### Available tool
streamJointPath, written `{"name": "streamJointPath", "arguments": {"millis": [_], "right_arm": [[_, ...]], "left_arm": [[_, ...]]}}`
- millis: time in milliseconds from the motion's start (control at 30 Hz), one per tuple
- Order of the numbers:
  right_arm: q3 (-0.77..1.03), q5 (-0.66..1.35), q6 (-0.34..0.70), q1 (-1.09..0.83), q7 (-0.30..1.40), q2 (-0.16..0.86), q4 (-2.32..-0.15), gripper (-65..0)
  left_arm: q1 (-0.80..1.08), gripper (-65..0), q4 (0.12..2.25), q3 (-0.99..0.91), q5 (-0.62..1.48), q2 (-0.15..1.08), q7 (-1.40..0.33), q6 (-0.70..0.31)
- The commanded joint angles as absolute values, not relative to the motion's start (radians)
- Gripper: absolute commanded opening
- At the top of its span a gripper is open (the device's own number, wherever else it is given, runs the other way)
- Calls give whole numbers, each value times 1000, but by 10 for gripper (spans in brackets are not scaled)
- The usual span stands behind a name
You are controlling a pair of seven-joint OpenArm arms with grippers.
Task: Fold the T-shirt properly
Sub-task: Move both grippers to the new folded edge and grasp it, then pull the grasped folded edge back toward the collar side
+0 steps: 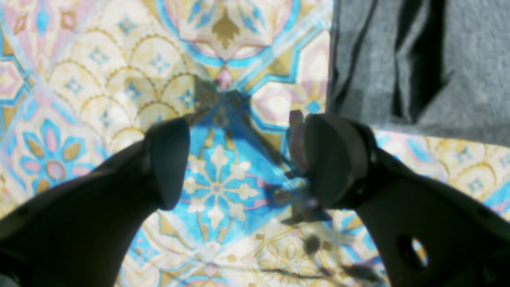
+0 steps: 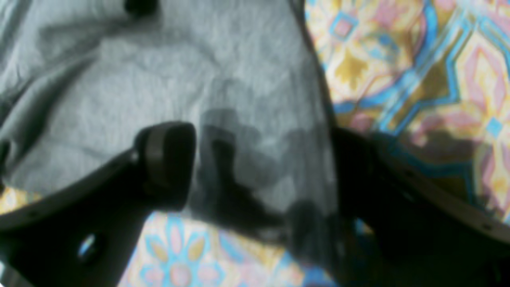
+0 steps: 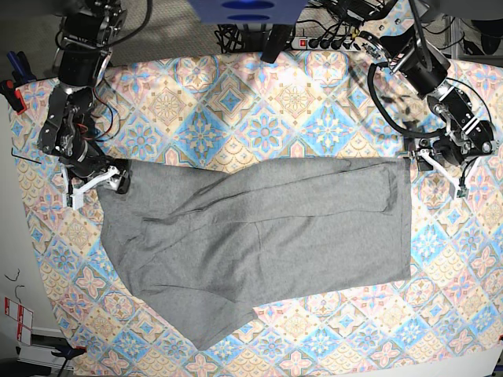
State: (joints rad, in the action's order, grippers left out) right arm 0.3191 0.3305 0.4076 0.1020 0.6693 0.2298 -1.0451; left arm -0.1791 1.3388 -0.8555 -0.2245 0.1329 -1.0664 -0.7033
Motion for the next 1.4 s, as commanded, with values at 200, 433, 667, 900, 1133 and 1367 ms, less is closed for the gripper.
{"name": "streamJointPath", "arguments": {"millis": [200,433,667,900,1133,1367], "right_arm": [[311,328,414,107,685,239,-986,-133],[311,328,446,59,685,239,-986,-133],[311,328,446,59,687,239,-986,-133],[300,328,446,39,687,239,-997,-133],[229,328,446,38,687,239,-1033,-133],[183,329,446,39,687,239,-1032,-435]], "left_arm": [[-194,-179,1354,-854,-216,148,-1055,-698],[-193,-234,1351,-779,-208,139,-1058,-698],[-217,-268,1276,-771,-208,105,-1056,-698],[-242,-268,1122,-776,-196,107,-987,-698],[-268,-275,978,-773,-151,110,-951,-698],[-243,-438,966,-653,-156,105,-955,-698]]}}
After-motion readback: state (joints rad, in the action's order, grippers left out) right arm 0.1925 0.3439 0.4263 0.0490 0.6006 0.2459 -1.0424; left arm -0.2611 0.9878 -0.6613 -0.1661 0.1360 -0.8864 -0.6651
